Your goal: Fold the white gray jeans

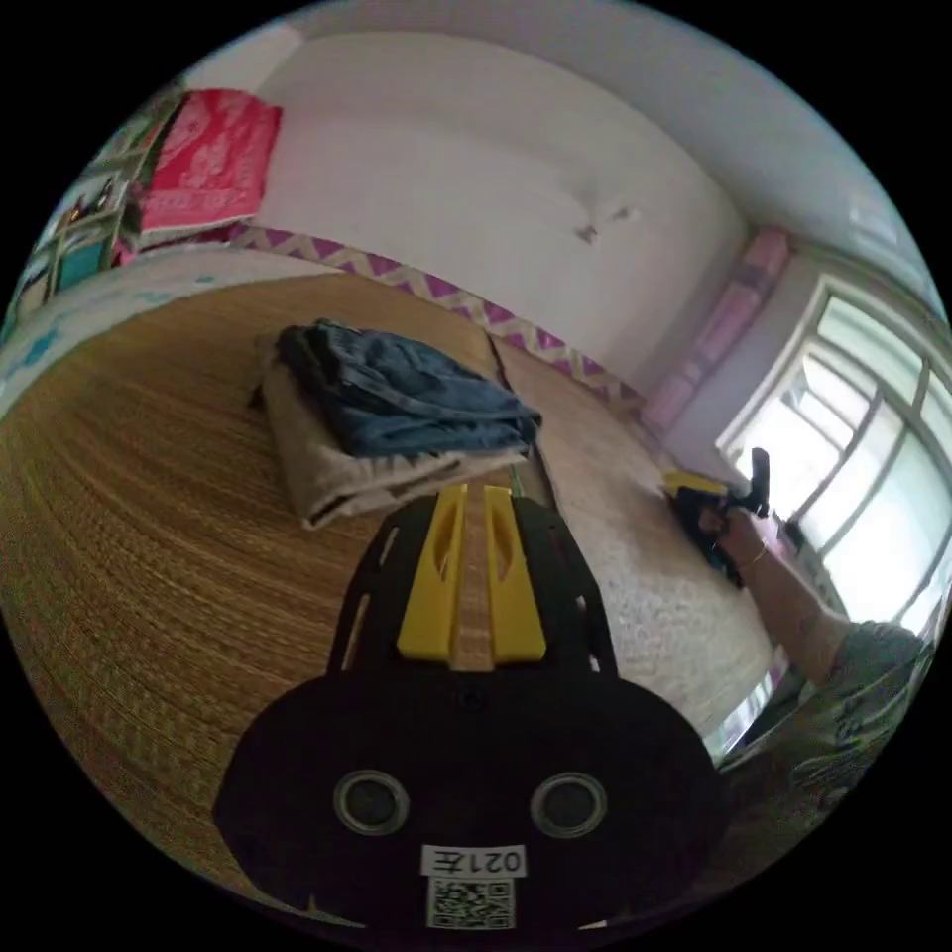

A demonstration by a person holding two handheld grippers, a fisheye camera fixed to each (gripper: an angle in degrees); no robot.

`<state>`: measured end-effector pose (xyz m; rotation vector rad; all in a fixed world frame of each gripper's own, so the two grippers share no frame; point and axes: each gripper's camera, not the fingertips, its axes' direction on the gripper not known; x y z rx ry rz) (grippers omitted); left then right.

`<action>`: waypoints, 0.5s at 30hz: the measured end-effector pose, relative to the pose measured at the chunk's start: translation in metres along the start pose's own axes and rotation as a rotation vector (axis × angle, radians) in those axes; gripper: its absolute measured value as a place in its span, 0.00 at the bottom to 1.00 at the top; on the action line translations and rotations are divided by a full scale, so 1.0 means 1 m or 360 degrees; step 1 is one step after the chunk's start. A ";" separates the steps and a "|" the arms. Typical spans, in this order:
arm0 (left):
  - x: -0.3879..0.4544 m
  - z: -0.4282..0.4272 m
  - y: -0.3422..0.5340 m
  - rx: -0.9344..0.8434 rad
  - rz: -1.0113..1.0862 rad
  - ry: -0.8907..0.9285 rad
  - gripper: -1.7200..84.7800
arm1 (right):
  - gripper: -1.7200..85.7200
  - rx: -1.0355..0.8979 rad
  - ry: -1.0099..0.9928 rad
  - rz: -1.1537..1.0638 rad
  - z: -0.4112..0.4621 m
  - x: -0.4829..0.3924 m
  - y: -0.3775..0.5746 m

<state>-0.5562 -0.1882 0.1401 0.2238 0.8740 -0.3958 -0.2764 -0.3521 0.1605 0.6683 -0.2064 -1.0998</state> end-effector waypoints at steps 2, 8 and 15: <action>0.064 0.017 0.023 -0.0095 0.0253 -0.0139 0.01 | 0.16 -0.0028 0.0310 -0.0055 -0.057 -0.010 0.053; 0.181 0.054 0.082 -0.0130 0.0566 -0.0255 0.01 | 0.18 -0.0072 0.1133 -0.0050 -0.165 0.009 0.149; 0.258 0.100 0.124 -0.0360 0.0489 -0.0004 0.07 | 0.21 -0.0317 0.1217 -0.0086 -0.178 0.057 0.162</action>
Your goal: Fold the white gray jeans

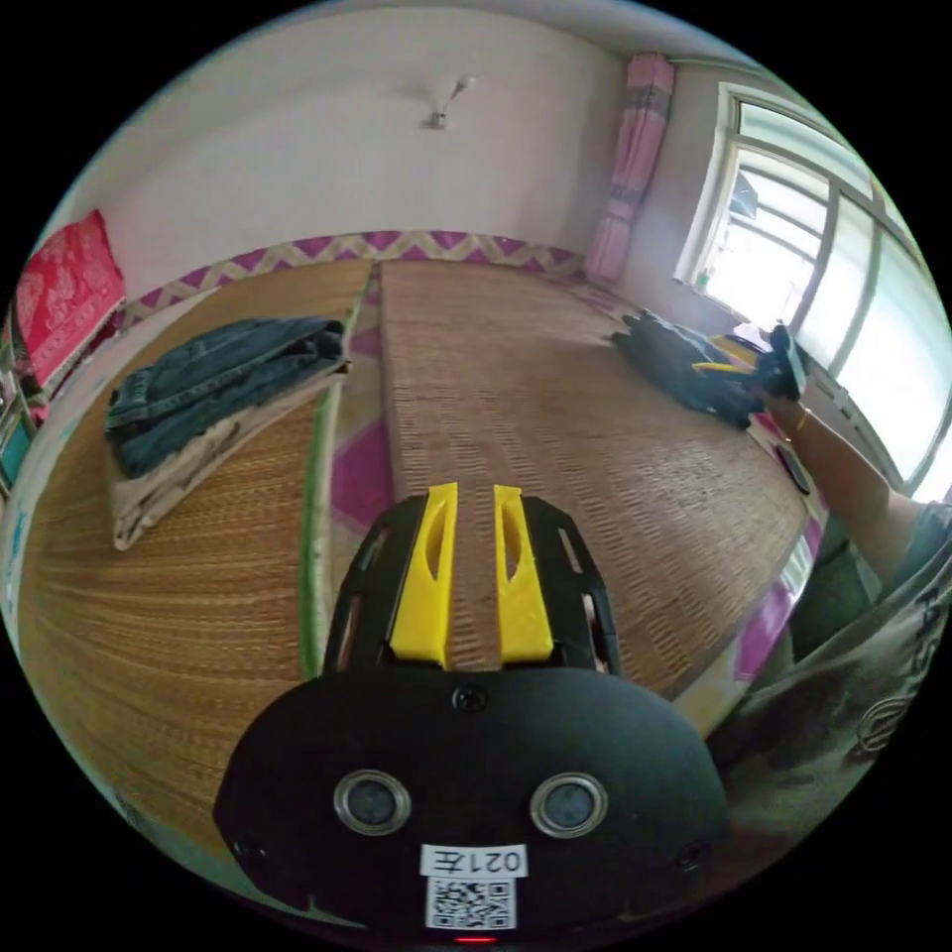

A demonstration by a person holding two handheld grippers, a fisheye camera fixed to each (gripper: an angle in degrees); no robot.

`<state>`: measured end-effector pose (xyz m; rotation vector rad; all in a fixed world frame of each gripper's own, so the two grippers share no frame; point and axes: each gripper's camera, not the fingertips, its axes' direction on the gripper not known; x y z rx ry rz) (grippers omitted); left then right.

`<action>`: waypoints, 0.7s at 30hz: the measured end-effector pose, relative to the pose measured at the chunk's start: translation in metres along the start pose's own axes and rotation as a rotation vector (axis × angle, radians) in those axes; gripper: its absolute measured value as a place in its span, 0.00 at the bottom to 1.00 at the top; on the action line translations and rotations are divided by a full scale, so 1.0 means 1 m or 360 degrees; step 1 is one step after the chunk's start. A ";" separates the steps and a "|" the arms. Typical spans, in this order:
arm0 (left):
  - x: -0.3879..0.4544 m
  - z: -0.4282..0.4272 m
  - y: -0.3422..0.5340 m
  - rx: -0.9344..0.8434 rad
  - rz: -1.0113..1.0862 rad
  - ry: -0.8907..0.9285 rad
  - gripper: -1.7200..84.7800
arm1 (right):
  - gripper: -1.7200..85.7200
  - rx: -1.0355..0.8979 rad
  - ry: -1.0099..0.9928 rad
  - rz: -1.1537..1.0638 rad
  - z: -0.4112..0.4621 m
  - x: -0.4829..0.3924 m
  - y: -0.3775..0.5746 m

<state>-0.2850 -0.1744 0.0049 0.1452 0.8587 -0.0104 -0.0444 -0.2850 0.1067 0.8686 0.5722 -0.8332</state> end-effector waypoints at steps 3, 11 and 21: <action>0.036 0.011 0.006 -0.0002 0.0032 0.0053 0.06 | 0.20 -0.0007 -0.0044 0.0014 0.010 0.018 -0.021; 0.095 0.017 0.035 0.0011 0.0166 -0.0008 0.01 | 0.14 -0.0167 -0.0035 -0.0045 0.043 0.046 -0.053; 0.095 0.012 0.070 -0.0004 0.0120 0.0021 0.01 | 0.09 0.0046 -0.0360 0.0680 -0.077 0.220 -0.064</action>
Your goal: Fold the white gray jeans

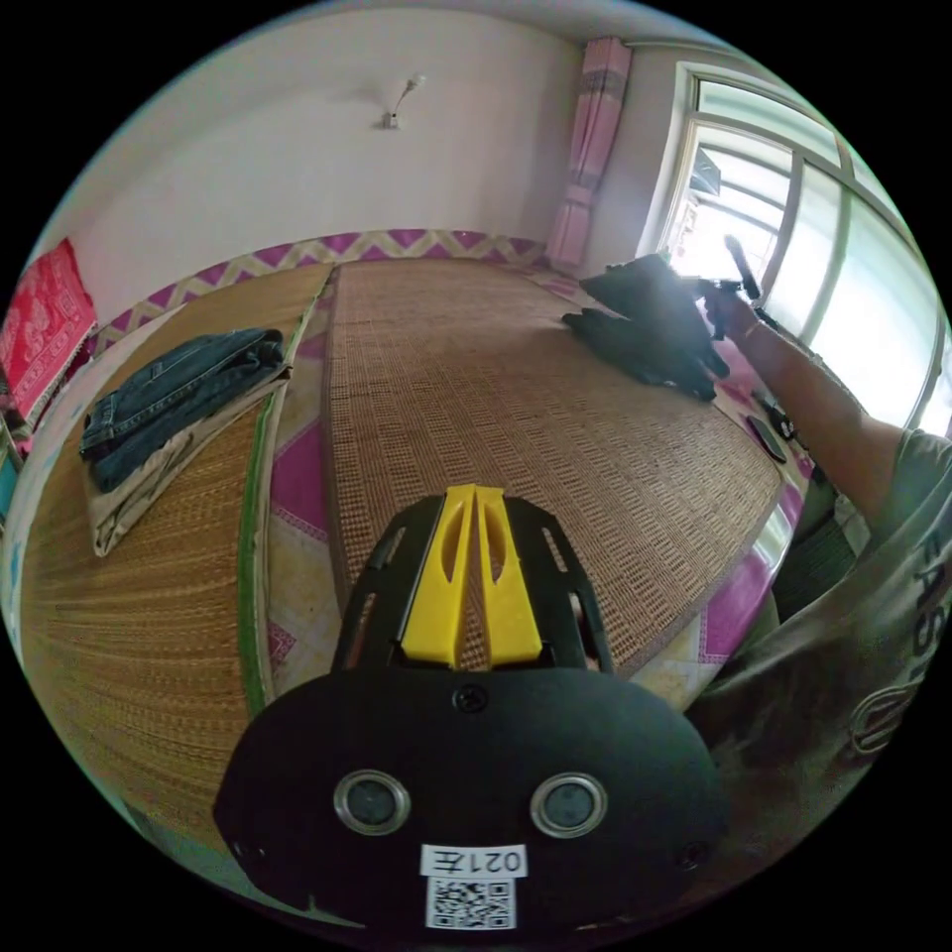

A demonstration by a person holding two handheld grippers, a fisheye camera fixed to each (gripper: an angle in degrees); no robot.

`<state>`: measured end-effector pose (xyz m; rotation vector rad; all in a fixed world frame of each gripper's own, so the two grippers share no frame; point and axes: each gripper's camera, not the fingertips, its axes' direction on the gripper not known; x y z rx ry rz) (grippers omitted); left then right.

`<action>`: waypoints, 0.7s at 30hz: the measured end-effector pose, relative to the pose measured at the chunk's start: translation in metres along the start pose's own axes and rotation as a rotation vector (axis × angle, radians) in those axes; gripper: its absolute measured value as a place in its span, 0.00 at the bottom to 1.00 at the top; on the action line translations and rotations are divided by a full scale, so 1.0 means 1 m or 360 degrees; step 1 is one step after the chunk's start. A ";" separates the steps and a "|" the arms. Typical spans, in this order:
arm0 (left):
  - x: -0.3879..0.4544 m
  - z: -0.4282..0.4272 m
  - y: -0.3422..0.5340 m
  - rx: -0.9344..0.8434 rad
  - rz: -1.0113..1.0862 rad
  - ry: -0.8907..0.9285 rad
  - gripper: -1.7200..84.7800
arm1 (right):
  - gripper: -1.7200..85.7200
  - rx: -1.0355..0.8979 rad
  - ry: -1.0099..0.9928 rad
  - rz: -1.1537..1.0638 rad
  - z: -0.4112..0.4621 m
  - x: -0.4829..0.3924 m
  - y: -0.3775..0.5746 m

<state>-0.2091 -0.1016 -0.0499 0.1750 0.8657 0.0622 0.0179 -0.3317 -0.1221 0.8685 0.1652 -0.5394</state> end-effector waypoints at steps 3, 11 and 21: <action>0.000 -0.004 0.010 0.0019 -0.0008 0.0002 0.01 | 0.09 0.0112 -0.0008 -0.0179 -0.078 -0.034 -0.025; -0.007 -0.012 0.051 0.0079 -0.0197 0.0174 0.01 | 0.09 -0.0155 -0.0538 -0.0999 -0.065 -0.382 0.036; -0.028 -0.017 0.098 0.0090 -0.0373 0.0283 0.01 | 0.08 -0.0107 -0.0709 -0.0982 -0.090 -0.402 0.109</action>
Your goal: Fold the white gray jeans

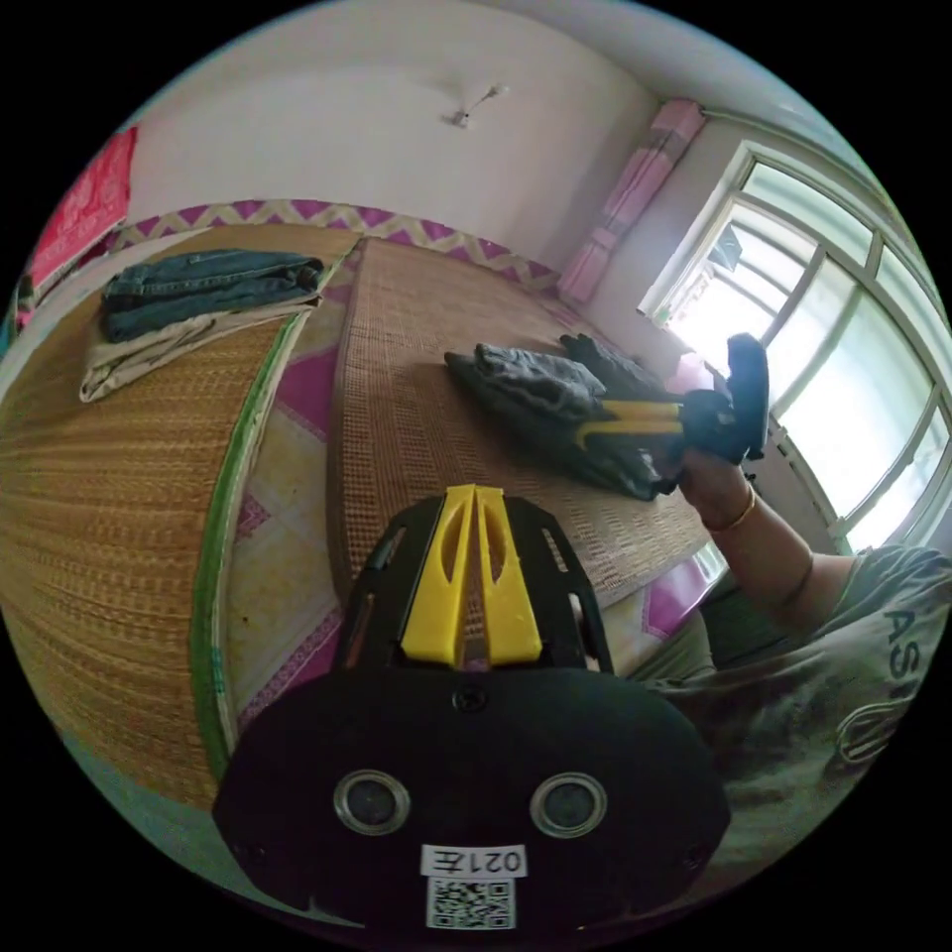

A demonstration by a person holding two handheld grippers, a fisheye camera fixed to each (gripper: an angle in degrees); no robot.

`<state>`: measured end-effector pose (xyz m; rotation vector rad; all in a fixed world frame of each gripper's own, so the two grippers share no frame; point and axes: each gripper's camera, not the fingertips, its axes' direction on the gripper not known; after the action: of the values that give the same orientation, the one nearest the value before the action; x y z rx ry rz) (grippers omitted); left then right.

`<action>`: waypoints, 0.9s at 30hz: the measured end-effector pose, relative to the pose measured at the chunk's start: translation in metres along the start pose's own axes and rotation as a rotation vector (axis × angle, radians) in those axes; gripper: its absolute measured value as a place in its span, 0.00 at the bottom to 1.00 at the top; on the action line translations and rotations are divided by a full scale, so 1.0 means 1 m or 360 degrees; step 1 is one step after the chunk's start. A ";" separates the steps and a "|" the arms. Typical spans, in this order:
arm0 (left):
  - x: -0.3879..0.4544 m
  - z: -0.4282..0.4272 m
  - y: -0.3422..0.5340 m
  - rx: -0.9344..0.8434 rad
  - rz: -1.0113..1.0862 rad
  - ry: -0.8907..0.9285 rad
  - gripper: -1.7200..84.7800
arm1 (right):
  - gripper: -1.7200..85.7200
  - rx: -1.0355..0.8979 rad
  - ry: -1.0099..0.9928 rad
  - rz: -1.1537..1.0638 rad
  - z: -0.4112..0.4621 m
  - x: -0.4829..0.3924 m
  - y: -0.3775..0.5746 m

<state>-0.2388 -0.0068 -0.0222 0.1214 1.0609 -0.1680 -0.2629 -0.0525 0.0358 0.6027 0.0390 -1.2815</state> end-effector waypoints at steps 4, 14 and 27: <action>-0.001 0.013 0.002 -0.0010 -0.0048 0.0113 0.01 | 0.10 -0.0003 -0.0041 0.0145 -0.003 0.009 0.024; 0.012 0.024 0.018 0.0004 -0.0018 0.0091 0.01 | 0.14 0.0051 0.0068 -0.0027 -0.039 0.005 0.076; 0.047 0.056 0.040 -0.0032 0.0117 0.0048 0.01 | 0.07 0.1106 -0.0051 0.1430 -0.306 0.326 0.433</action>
<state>-0.1606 0.0189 -0.0356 0.1448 1.0860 -0.0893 0.3196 -0.1393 -0.1656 1.0339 -0.6601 -0.3928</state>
